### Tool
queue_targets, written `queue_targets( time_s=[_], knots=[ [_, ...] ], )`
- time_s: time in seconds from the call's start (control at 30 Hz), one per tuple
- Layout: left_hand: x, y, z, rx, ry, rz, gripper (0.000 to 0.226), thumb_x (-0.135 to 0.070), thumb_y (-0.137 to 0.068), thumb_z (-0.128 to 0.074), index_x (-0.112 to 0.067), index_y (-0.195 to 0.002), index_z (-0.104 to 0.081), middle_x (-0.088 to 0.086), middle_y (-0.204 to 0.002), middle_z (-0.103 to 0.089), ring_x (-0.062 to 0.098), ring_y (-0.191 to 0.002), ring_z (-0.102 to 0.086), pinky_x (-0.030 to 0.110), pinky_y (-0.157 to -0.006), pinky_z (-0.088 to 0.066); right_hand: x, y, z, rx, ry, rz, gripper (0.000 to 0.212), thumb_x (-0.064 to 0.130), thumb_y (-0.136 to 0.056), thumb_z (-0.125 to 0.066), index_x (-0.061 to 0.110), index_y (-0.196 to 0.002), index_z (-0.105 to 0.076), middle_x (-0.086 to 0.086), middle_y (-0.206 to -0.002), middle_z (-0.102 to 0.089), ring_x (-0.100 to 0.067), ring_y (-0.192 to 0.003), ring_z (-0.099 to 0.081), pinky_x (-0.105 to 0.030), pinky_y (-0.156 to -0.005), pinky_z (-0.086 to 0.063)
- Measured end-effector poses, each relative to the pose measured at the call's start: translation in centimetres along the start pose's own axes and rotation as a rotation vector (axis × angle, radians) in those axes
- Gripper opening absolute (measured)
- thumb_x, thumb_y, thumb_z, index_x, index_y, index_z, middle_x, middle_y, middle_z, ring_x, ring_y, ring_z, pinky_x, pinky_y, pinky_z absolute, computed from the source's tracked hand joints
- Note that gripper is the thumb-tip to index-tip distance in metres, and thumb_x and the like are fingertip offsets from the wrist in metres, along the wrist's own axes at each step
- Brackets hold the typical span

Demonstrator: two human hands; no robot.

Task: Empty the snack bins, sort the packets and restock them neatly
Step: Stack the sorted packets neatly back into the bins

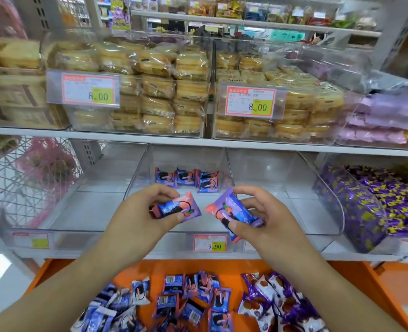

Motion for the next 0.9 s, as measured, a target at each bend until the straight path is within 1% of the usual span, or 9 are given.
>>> queue_targets(
  time_s=[0.07,0.13,0.27,0.37,0.47,0.63,0.77,0.83,0.9],
  knots=[
    [-0.1,-3.4,-0.9,0.006,-0.115,-0.021,0.031,-0.031,-0.08,-0.089,-0.039,-0.098,-0.065,-0.019,-0.098,-0.072,-0.001,-0.094,-0.067,0.025,-0.08,-0.051,-0.5,-0.7,0.5,-0.027,0.024,-0.005,0.05,0.012,-0.092,-0.077,0.047,-0.124,-0.06,0.013,-0.109,-0.072,-0.004,-0.095,-0.072,-0.032,-0.078,-0.064],
    [0.4,-7.3,-2.2,0.004,-0.203,-0.026,0.031,-0.028,-0.079,-0.089,-0.034,-0.095,-0.063,-0.016,-0.098,-0.071,0.006,-0.092,-0.067,0.03,-0.077,-0.054,-1.0,-1.3,1.0,-0.05,0.005,-0.019,0.046,0.011,-0.091,-0.077,0.044,-0.12,-0.062,0.018,-0.102,-0.073,-0.004,-0.089,-0.073,-0.029,-0.075,-0.063],
    [3.1,-14.2,-5.1,-0.007,-0.374,-0.03,0.03,-0.022,-0.081,-0.084,-0.031,-0.091,-0.058,-0.002,-0.091,-0.069,0.016,-0.07,-0.061,0.027,-0.053,-0.046,-2.4,-2.3,1.7,-0.095,-0.068,-0.013,0.042,0.001,-0.088,-0.079,0.035,-0.108,-0.067,0.013,-0.095,-0.075,-0.006,-0.071,-0.07,-0.018,-0.064,-0.055],
    [5.7,-17.7,-6.6,-0.024,-0.47,-0.014,0.029,-0.02,-0.083,-0.083,-0.031,-0.095,-0.058,0.002,-0.091,-0.067,0.02,-0.063,-0.056,0.026,-0.051,-0.044,-3.2,-2.8,2.1,-0.102,-0.042,0.001,0.04,0.008,-0.085,-0.082,0.038,-0.108,-0.067,0.015,-0.099,-0.076,-0.007,-0.08,-0.07,-0.013,-0.066,-0.052],
    [7.9,-19.5,-7.6,-0.023,-0.563,-0.04,0.028,-0.024,-0.082,-0.085,-0.026,-0.104,-0.068,0.002,-0.096,-0.063,0.024,-0.082,-0.06,0.027,-0.063,-0.04,-3.7,-3.1,2.3,-0.096,-0.015,0.009,0.043,0.01,-0.084,-0.081,0.043,-0.107,-0.066,0.018,-0.102,-0.075,-0.007,-0.085,-0.071,-0.012,-0.068,-0.051],
    [9.7,-21.0,-8.9,-0.062,-0.718,-0.115,0.032,-0.022,-0.085,-0.079,-0.026,-0.116,-0.074,0.013,-0.115,-0.06,0.034,-0.107,-0.059,0.037,-0.088,-0.051,-4.2,-3.3,2.3,-0.098,0.018,0.005,0.046,0.016,-0.083,-0.081,0.051,-0.106,-0.062,0.019,-0.102,-0.075,-0.008,-0.086,-0.071,-0.017,-0.072,-0.054],
    [9.4,-21.1,-9.3,-0.088,-0.704,-0.145,0.032,-0.019,-0.086,-0.079,-0.022,-0.117,-0.074,0.014,-0.117,-0.055,0.035,-0.105,-0.06,0.04,-0.088,-0.053,-4.2,-3.1,2.3,-0.104,0.035,0.004,0.047,0.014,-0.084,-0.082,0.05,-0.108,-0.062,0.019,-0.103,-0.075,-0.008,-0.089,-0.071,-0.017,-0.073,-0.055],
    [9.2,-20.8,-9.1,-0.106,-0.669,-0.165,0.031,-0.015,-0.085,-0.078,-0.019,-0.115,-0.073,0.015,-0.114,-0.054,0.037,-0.098,-0.062,0.041,-0.084,-0.056,-4.0,-3.1,2.2,-0.095,0.008,0.004,0.046,0.013,-0.084,-0.081,0.046,-0.111,-0.063,0.016,-0.104,-0.076,-0.01,-0.086,-0.071,-0.015,-0.07,-0.053],
    [8.9,-20.1,-8.7,-0.112,-0.681,-0.175,0.034,-0.016,-0.084,-0.078,-0.021,-0.117,-0.071,0.014,-0.114,-0.054,0.036,-0.101,-0.06,0.041,-0.088,-0.055,-3.8,-3.1,2.0,-0.079,-0.051,-0.003,0.049,0.011,-0.085,-0.081,0.046,-0.115,-0.064,0.013,-0.103,-0.076,-0.011,-0.081,-0.071,-0.015,-0.068,-0.052]
  ],
)
Point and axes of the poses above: each hand's wrist, its own y-axis away from the middle knuckle, its own z-axis out of the back of the hand, x = y × z, the point moved 4 cm from there along -y, towards the middle knuckle
